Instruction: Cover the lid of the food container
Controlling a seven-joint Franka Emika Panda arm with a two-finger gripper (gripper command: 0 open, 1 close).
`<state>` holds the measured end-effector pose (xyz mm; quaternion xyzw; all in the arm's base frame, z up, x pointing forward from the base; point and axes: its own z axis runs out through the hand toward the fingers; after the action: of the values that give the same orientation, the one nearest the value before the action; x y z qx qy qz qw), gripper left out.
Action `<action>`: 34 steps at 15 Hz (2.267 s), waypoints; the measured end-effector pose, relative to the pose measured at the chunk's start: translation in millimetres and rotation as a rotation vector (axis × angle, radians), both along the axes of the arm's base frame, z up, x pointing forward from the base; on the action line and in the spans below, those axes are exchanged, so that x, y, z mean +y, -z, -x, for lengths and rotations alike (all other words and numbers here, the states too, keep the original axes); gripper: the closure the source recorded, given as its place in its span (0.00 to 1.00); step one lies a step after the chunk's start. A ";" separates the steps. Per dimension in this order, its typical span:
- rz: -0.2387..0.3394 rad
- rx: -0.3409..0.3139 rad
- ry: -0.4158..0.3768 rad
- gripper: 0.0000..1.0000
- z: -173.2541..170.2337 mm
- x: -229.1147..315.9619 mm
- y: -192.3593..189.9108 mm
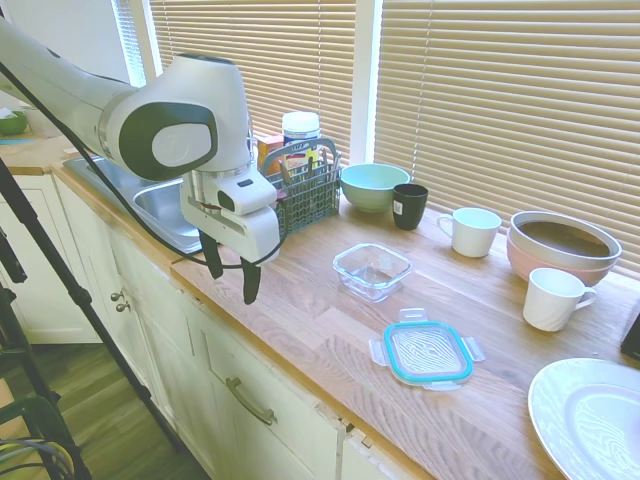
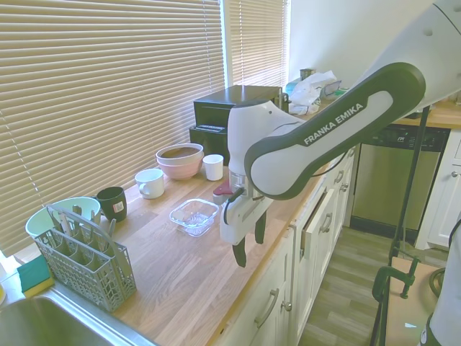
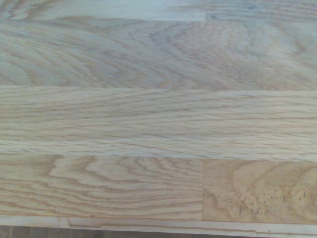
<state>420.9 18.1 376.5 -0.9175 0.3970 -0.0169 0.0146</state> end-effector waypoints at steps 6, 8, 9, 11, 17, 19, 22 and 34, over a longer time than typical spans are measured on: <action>-0.016 -0.007 0.058 0.00 -2.7 -39.9 -3.5; -0.024 -0.016 0.087 0.00 -4.8 -62.0 -10.2; -0.031 -0.018 0.100 0.00 -5.9 -73.4 -13.0; -0.063 -0.019 0.132 0.00 -10.9 -97.8 -15.9; -0.156 -0.007 0.241 0.00 -25.7 -170.7 -8.1; -0.161 0.002 0.289 0.00 -26.7 -198.2 -7.9; -0.168 0.007 0.362 0.00 -28.6 -237.0 -3.7; -0.230 0.000 0.519 0.00 -22.5 -327.4 40.1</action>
<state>443.5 -309.3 336.4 -0.7775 0.6179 0.0251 0.1140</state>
